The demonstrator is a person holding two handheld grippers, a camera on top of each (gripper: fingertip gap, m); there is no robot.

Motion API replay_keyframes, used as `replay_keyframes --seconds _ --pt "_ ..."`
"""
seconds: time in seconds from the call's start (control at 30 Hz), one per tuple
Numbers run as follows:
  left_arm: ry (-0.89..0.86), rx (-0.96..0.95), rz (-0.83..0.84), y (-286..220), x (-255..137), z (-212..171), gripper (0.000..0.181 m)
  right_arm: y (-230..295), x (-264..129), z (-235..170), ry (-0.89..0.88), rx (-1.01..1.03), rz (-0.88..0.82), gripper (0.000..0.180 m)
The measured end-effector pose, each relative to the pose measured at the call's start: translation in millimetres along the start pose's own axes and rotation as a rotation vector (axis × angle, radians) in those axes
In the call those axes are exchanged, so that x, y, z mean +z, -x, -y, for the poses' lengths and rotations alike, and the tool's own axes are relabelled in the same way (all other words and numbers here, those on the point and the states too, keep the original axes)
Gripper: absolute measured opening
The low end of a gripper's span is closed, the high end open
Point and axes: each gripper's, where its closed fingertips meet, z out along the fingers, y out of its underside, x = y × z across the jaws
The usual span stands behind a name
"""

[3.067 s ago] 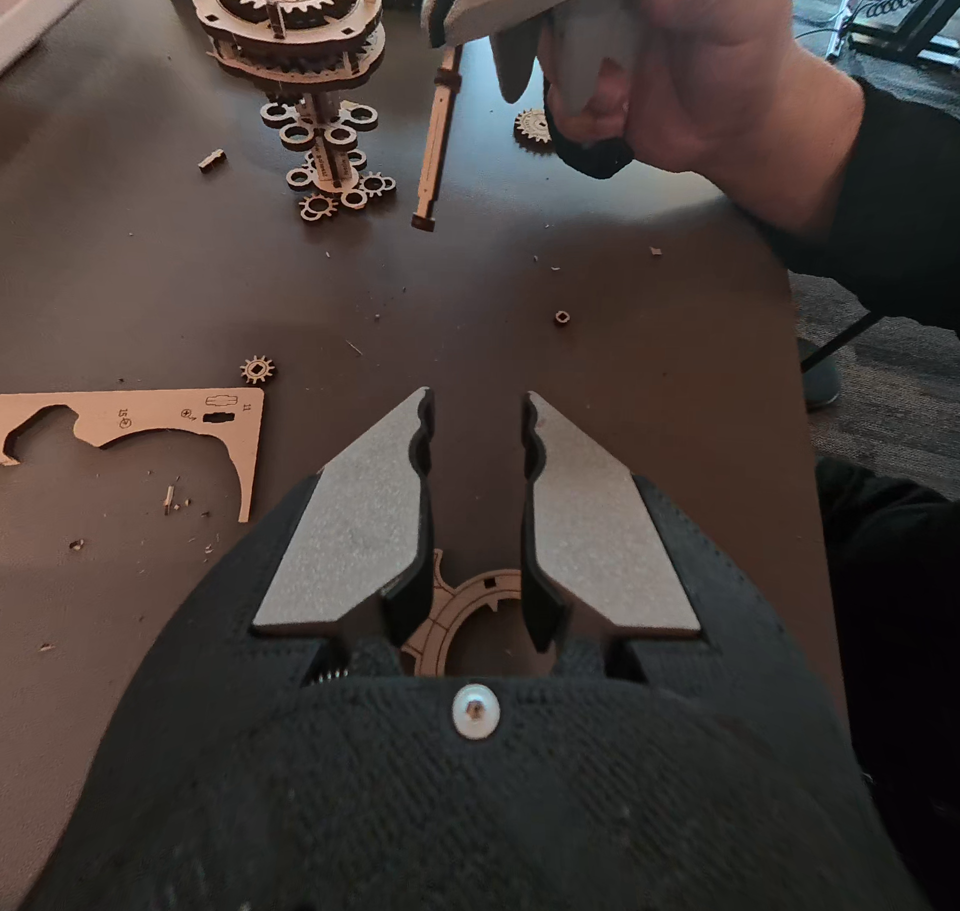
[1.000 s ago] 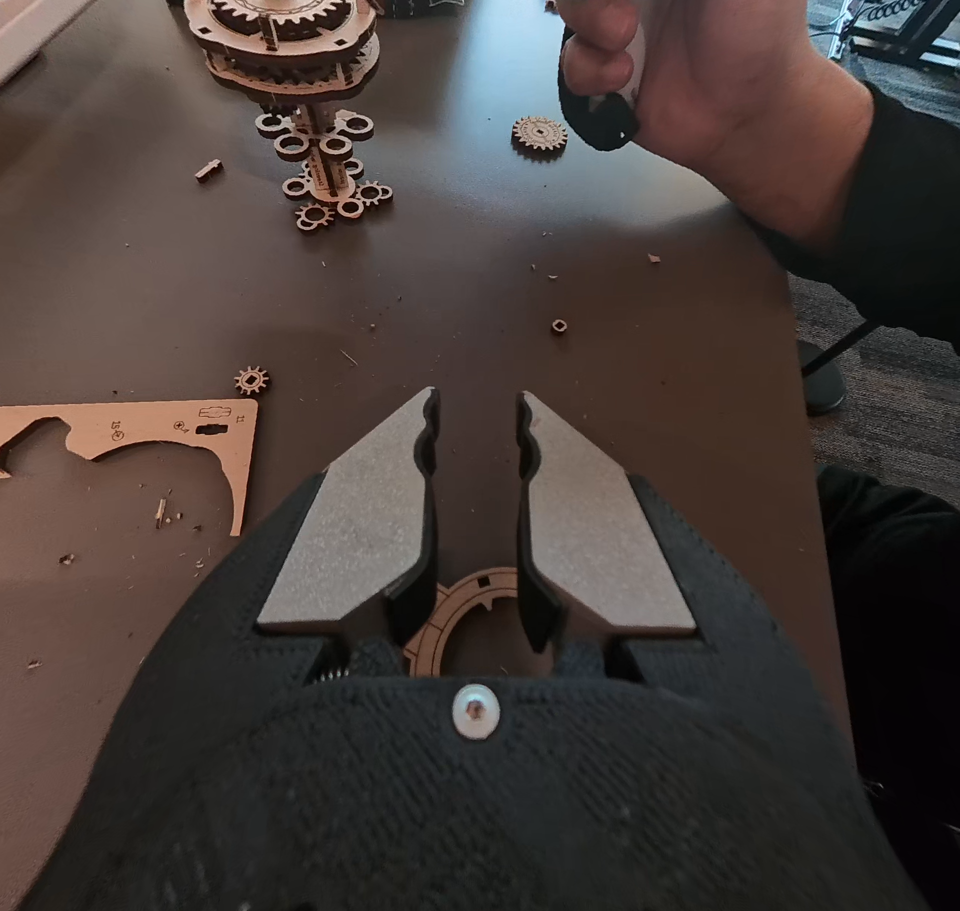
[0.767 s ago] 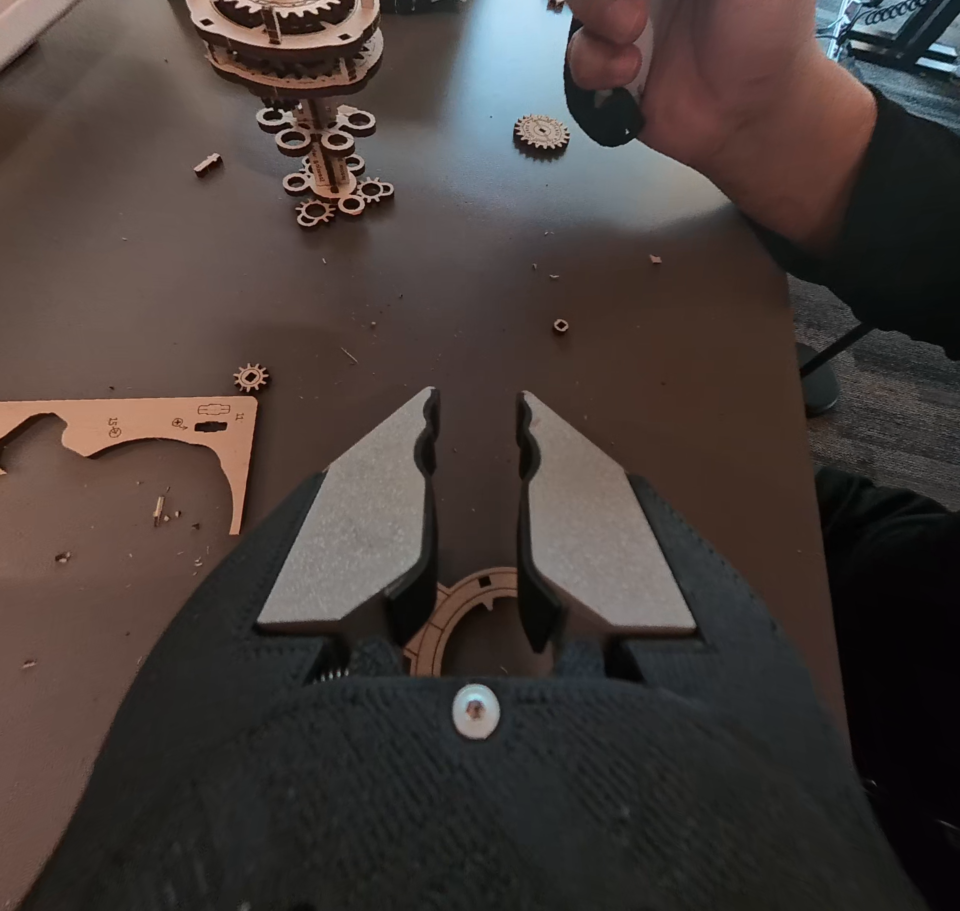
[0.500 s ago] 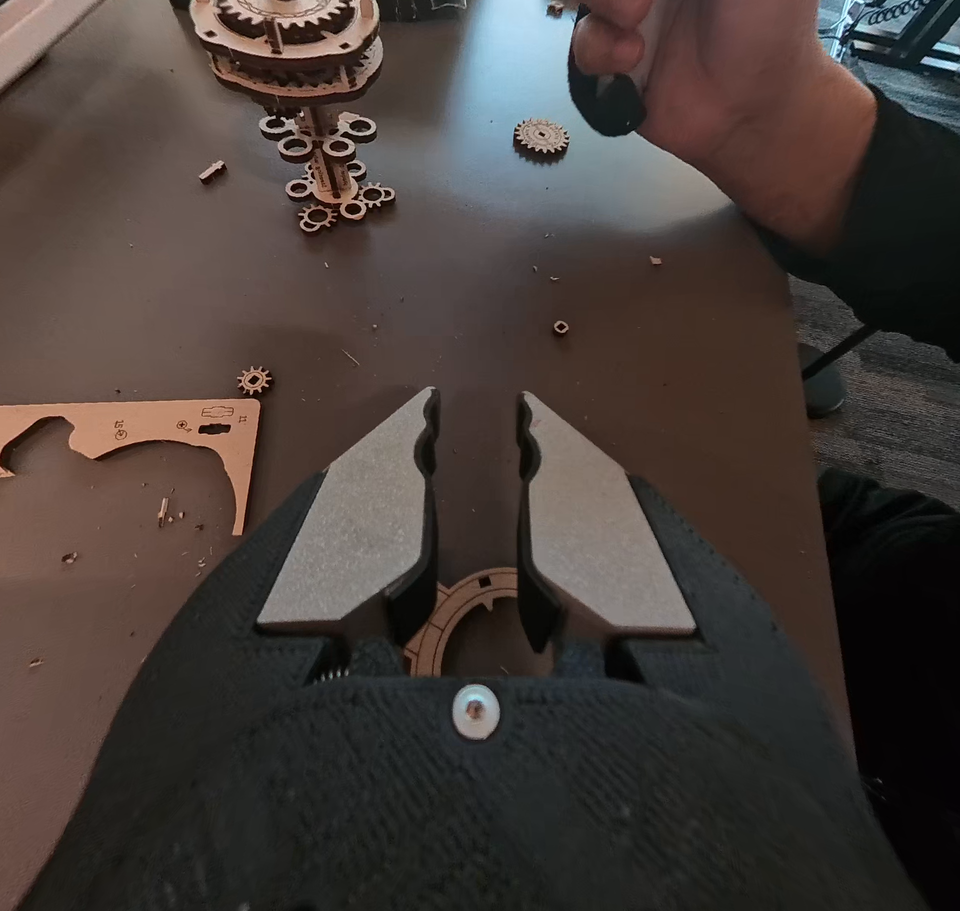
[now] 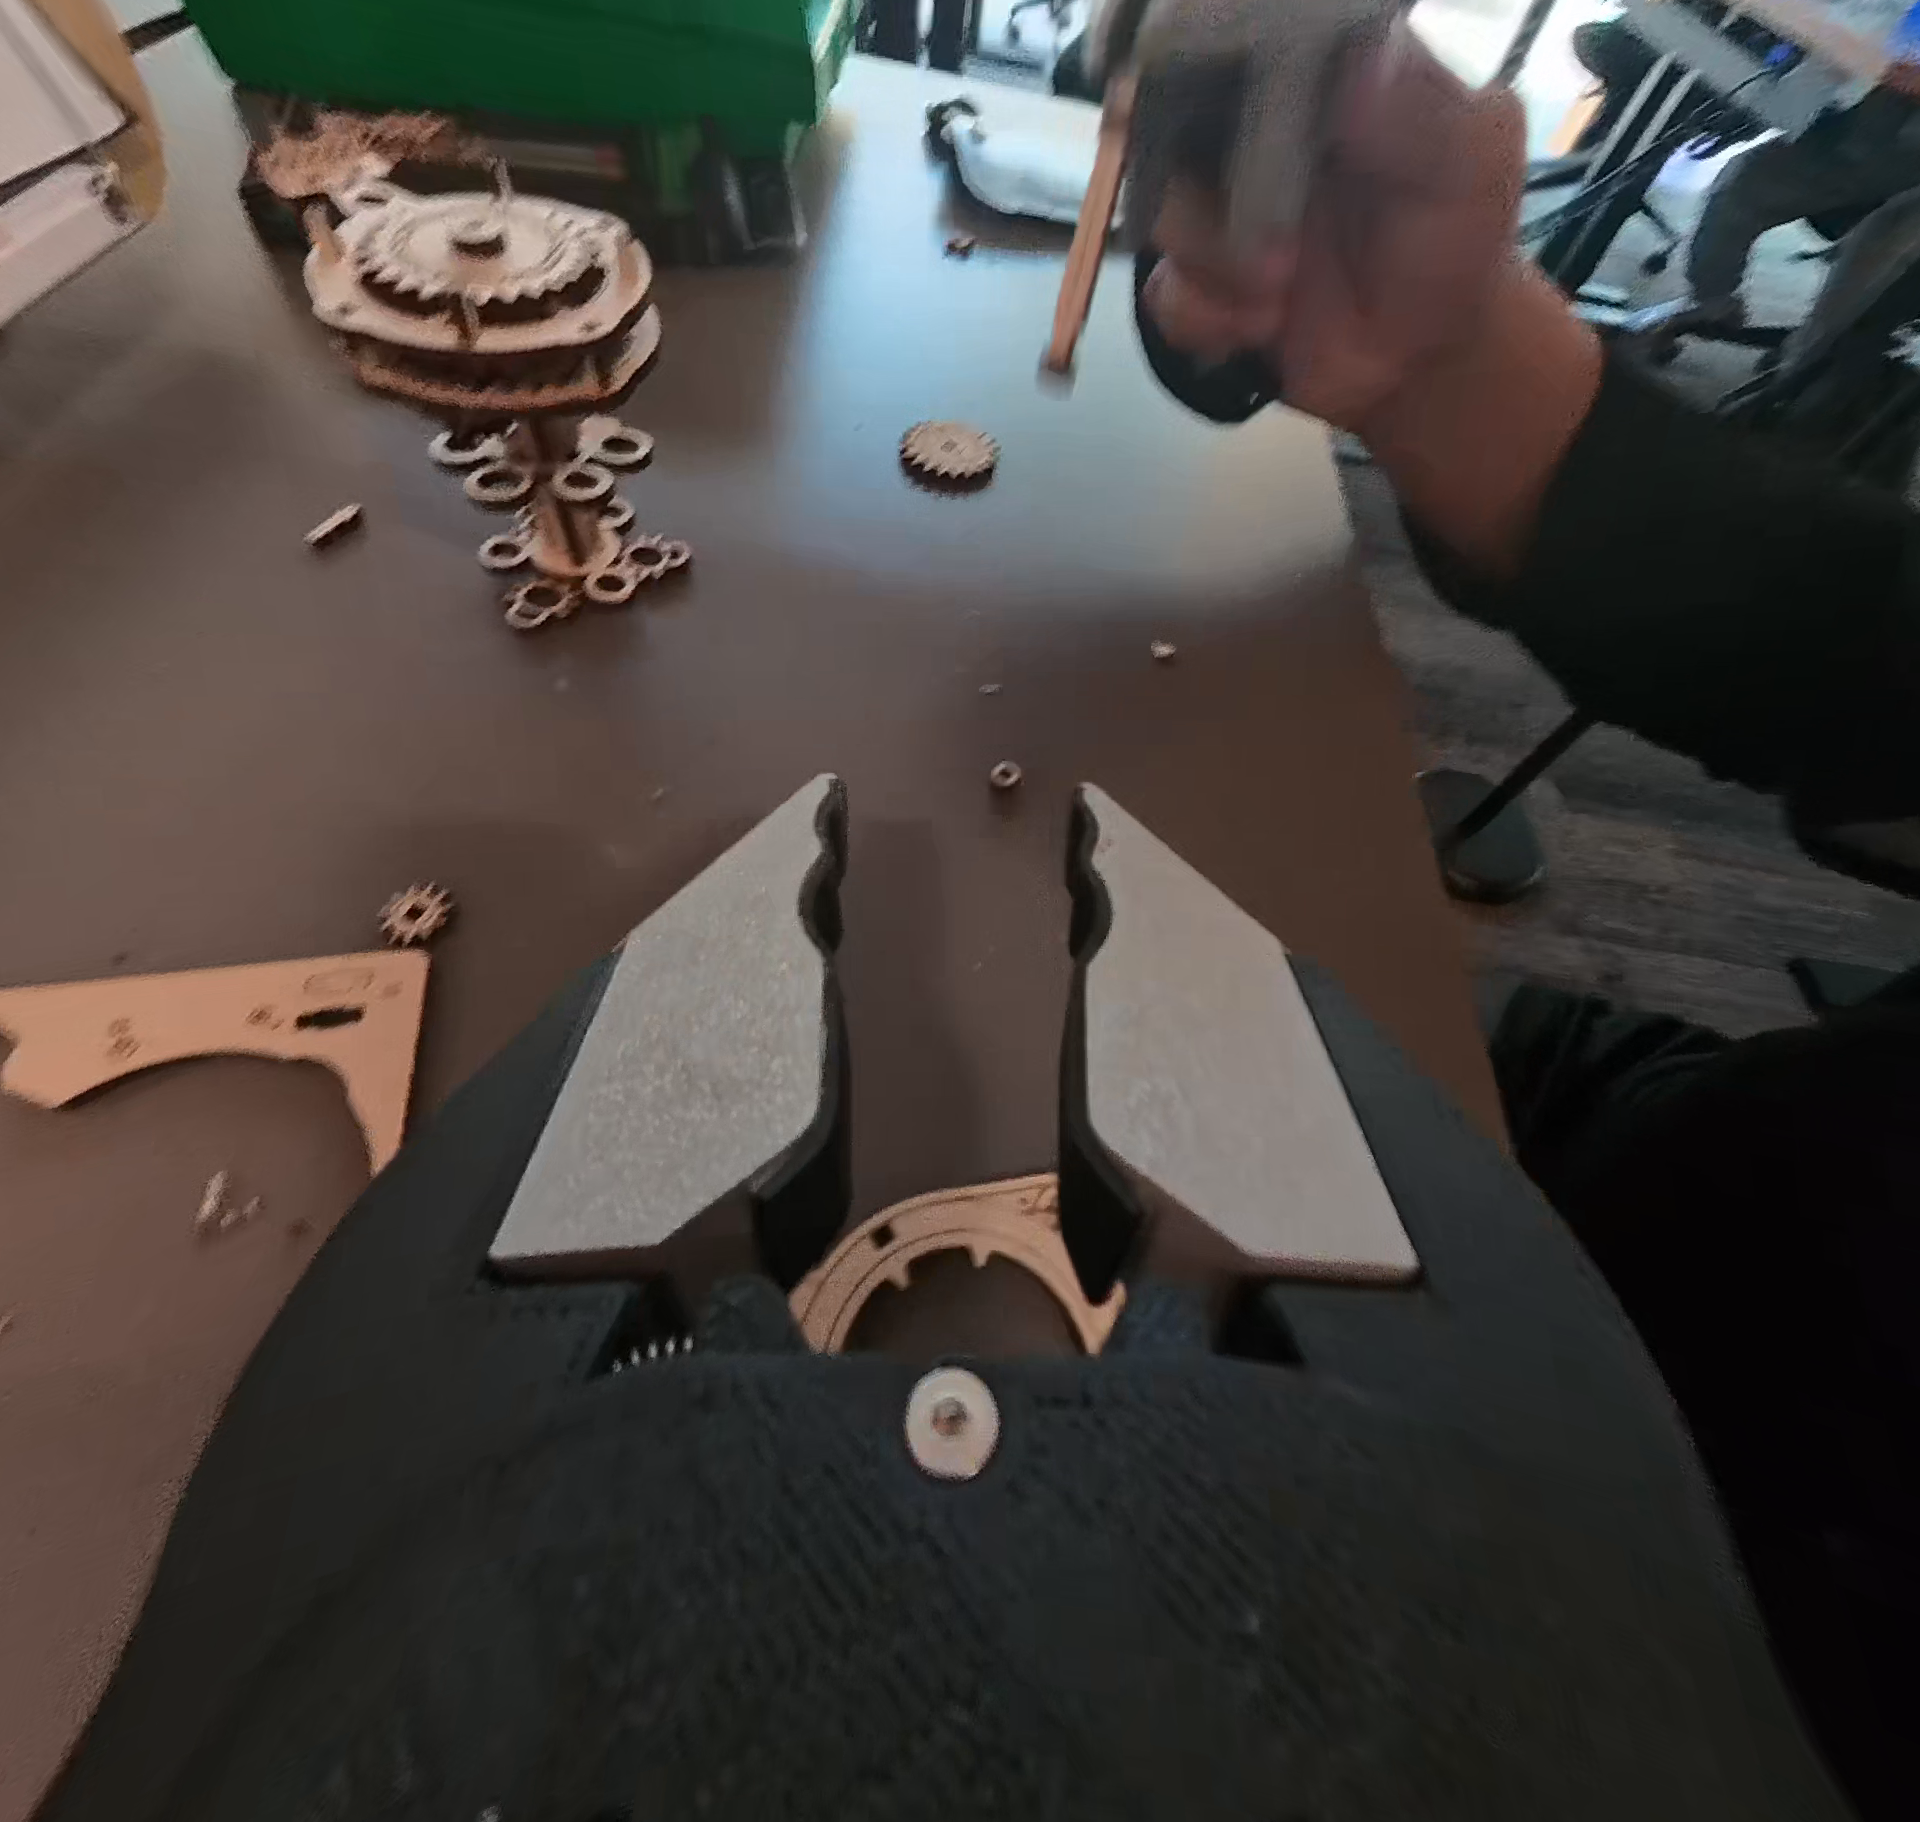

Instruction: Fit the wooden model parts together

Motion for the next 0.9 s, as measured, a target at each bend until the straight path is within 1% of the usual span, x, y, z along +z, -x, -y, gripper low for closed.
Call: replay_keyframes --seconds 0.1,0.17,0.23,0.4,0.53,0.6,0.67,0.77,0.87,0.9 --pt "-0.052 0.028 -0.068 -19 3 13 0.042 18 32 -24 0.183 -0.044 0.017 0.0" --pt "-0.06 0.073 -0.076 -27 3 15 0.041 28 52 -38 0.292 -0.07 0.042 0.0" --pt "-0.059 0.113 -0.062 -28 2 13 0.036 35 66 -42 0.338 -0.086 0.07 0.0" --pt "-0.061 0.118 -0.068 -28 -2 10 0.023 47 82 -34 0.343 -0.102 0.129 0.0" --pt "-0.068 0.106 -0.077 -28 -6 10 0.016 49 88 -38 0.387 -0.131 0.132 0.0" --pt "-0.081 0.11 -0.072 -28 -9 12 0.008 51 91 -39 0.4 -0.132 0.135 0.0" --pt "-0.087 0.12 -0.062 -27 -11 14 0.003 53 92 -38 0.392 -0.121 0.145 0.0" --pt "-0.088 0.118 -0.058 -26 -11 14 0.003 52 92 -37 0.39 -0.119 0.137 0.0" --pt "-0.065 0.097 -0.063 -24 -9 11 0.013 54 89 -32 0.365 -0.106 0.148 0.0" --pt "-0.064 0.094 -0.065 -24 -9 10 0.012 54 88 -31 0.356 -0.099 0.149 0.0"
